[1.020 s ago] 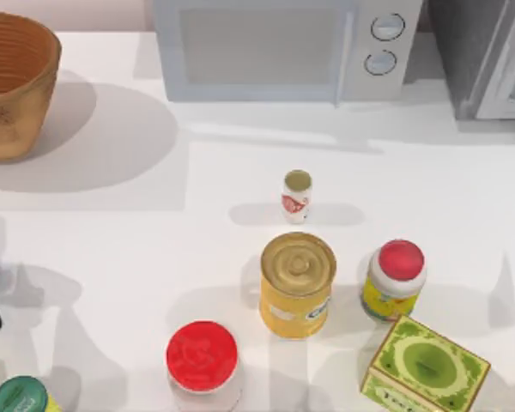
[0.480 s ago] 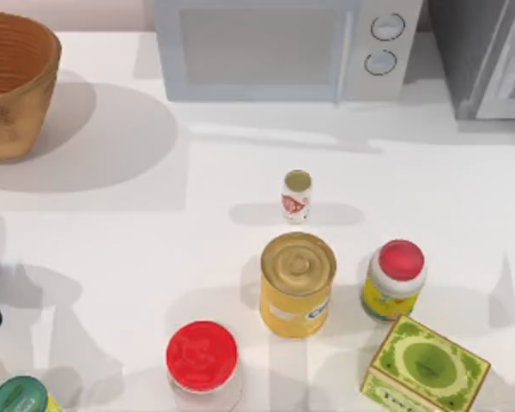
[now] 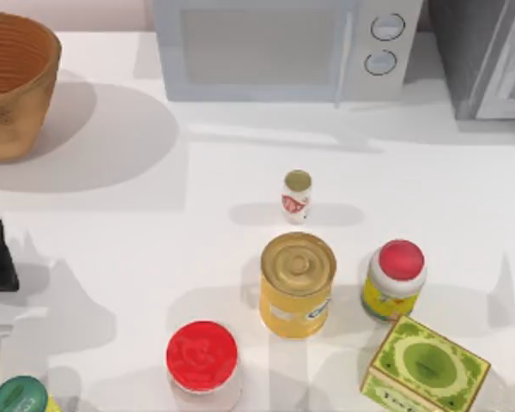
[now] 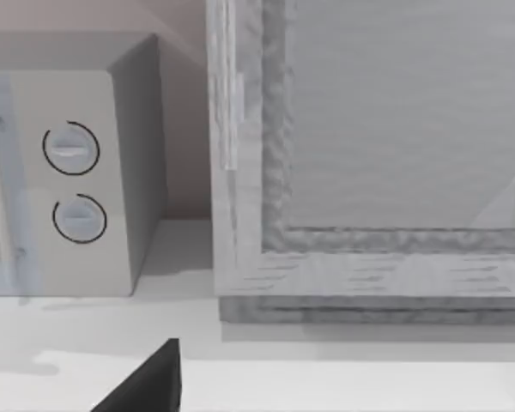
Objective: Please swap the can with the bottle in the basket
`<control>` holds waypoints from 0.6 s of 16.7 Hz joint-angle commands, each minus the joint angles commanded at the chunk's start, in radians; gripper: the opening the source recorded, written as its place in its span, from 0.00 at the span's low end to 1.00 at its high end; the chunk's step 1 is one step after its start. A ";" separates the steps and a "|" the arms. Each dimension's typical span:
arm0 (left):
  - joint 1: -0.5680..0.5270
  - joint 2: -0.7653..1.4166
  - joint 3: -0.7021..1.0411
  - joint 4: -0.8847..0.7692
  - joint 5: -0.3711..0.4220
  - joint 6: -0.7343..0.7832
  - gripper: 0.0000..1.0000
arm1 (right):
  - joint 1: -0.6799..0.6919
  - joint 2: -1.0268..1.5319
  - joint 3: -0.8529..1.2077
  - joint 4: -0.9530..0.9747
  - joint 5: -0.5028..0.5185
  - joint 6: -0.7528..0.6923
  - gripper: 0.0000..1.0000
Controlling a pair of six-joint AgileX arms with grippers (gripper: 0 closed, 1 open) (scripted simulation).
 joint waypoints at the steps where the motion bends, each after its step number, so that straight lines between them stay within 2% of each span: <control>1: -0.004 0.008 0.005 0.004 -0.004 -0.001 1.00 | 0.000 0.000 0.000 0.000 0.000 0.000 1.00; 4: -0.004 0.008 0.005 0.004 -0.004 -0.001 1.00 | 0.000 0.000 0.000 0.000 0.000 0.000 1.00; 10: -0.004 0.008 0.005 0.004 -0.004 -0.001 0.55 | 0.000 0.000 0.000 0.000 0.000 0.000 1.00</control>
